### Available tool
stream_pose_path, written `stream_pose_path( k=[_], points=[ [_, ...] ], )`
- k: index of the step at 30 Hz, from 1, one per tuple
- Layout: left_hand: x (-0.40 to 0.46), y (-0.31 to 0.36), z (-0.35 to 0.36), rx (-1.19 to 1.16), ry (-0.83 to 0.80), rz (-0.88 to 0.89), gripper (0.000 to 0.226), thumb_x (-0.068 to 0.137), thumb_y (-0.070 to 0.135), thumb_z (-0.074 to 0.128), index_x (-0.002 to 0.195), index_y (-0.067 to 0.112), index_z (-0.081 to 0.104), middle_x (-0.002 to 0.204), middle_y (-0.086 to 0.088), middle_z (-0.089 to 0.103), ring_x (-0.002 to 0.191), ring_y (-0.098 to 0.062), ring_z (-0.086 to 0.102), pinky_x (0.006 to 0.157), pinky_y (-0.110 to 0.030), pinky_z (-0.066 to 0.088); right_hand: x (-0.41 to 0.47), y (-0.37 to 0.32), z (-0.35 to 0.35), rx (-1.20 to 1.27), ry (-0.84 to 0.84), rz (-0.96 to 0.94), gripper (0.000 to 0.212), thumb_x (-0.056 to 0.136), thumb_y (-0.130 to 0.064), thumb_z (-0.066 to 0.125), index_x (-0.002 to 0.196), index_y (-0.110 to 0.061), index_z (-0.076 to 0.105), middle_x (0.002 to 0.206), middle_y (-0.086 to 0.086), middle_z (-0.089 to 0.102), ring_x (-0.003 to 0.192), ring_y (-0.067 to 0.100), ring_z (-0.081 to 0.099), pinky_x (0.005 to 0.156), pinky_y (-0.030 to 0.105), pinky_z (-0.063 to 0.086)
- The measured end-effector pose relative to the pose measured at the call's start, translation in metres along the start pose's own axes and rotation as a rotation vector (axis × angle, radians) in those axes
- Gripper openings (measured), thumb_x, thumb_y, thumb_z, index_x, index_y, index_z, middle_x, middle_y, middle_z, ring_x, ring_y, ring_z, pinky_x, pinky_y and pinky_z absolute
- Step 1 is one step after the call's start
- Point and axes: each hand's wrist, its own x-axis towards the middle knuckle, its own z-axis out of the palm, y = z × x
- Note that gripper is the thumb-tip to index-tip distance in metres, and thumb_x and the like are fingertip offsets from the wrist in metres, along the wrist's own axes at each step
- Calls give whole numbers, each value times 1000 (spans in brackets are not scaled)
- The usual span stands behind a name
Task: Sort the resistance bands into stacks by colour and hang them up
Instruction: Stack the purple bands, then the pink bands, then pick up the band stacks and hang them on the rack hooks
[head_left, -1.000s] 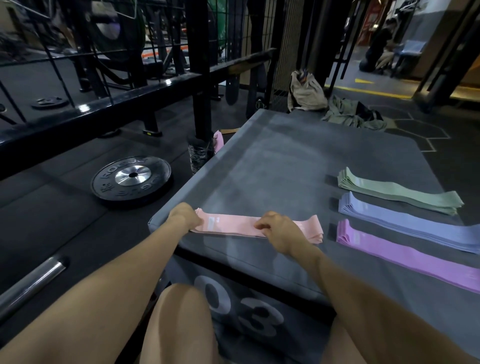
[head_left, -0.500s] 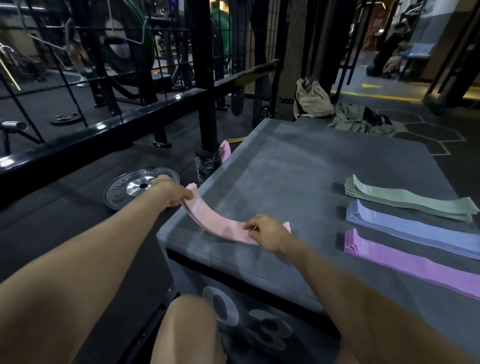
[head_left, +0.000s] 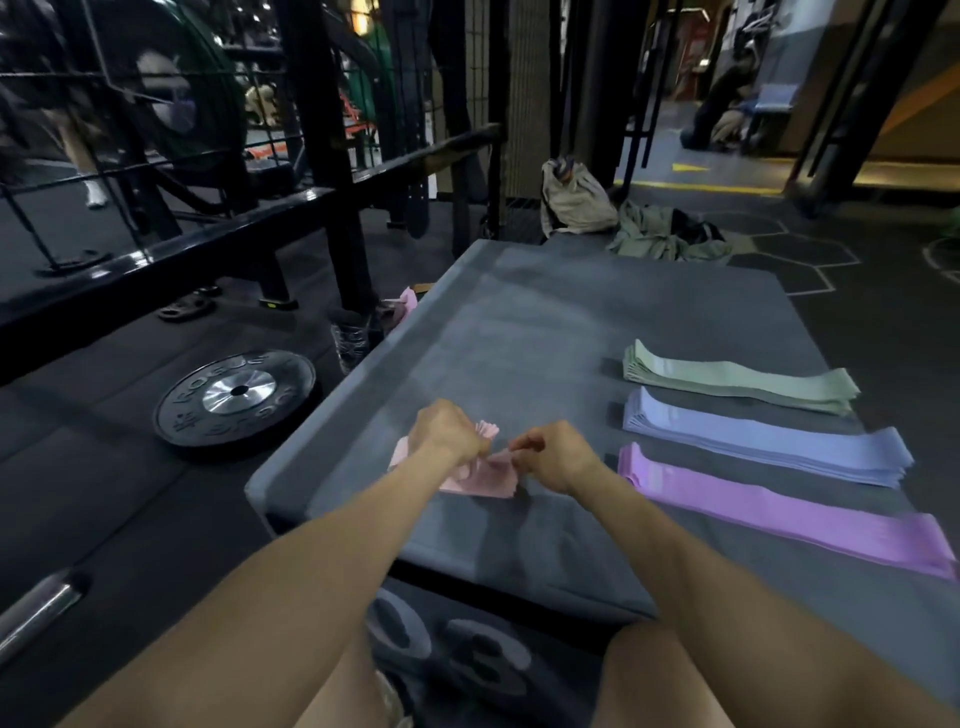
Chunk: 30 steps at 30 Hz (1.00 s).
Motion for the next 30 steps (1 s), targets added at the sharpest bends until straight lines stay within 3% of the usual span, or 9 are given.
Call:
stream_pose_path(
  k=[3,7,11,13,15,18,21,25,30],
  points=[
    [-5,5,18,39,17,-4,26,71,31,77,85,10,70,97,-11,71,95,-24,66,78,-29,50,-2,8,0,-15,-19,-15,22,88,-15,63,104,-3,71,105,17,70,82,11,53,72,21,40],
    [-9,7,30,84,3,1,39,69,39,78,92,9,69,104,-11,69,100,-26,64,81,-32,51,-1,16,2,-8,-37,-8,21,87,-6,58,104,-6,72,107,15,70,83,10,52,73,19,38],
    [-11,4,29,127,-96,49,30,74,39,71,76,9,68,83,-11,68,87,-24,63,68,-30,47,-3,20,5,4,-35,0,22,86,-3,55,99,-4,73,93,13,69,82,12,52,71,19,37],
    [-10,0,26,83,-147,81,29,81,33,64,75,4,68,83,-18,68,85,-27,63,68,-32,48,-5,23,6,44,-48,8,21,85,0,55,95,-2,73,78,10,61,76,14,50,68,21,37],
    [-7,-8,23,-7,-197,114,21,88,14,56,93,-3,68,101,-23,68,92,-28,65,76,-30,50,-7,23,7,57,-60,6,23,83,3,52,94,-1,73,75,9,58,68,15,48,67,23,38],
    [-11,-18,22,-34,-183,190,27,88,-2,51,108,3,68,111,-14,68,99,-22,64,85,-23,47,-11,21,6,55,-48,20,25,84,4,51,96,-1,72,75,9,59,56,9,44,64,23,40],
    [-17,-14,26,6,-50,207,24,87,3,56,105,8,70,109,-11,69,103,-25,63,85,-25,45,-17,20,0,6,-2,16,21,88,0,54,101,-1,71,82,8,62,70,14,52,67,23,42],
    [-25,-1,30,33,86,236,26,87,5,53,109,10,65,120,-14,60,109,-30,59,92,-30,42,-35,21,-22,-32,67,50,26,89,-7,57,114,-4,66,115,12,67,102,19,61,95,31,44],
    [-32,28,49,-36,68,395,26,87,6,53,111,8,61,117,-13,55,100,-34,61,91,-38,48,-57,36,-56,-151,166,67,26,90,-11,53,113,-9,66,117,10,66,112,26,58,91,29,44]
  ],
)
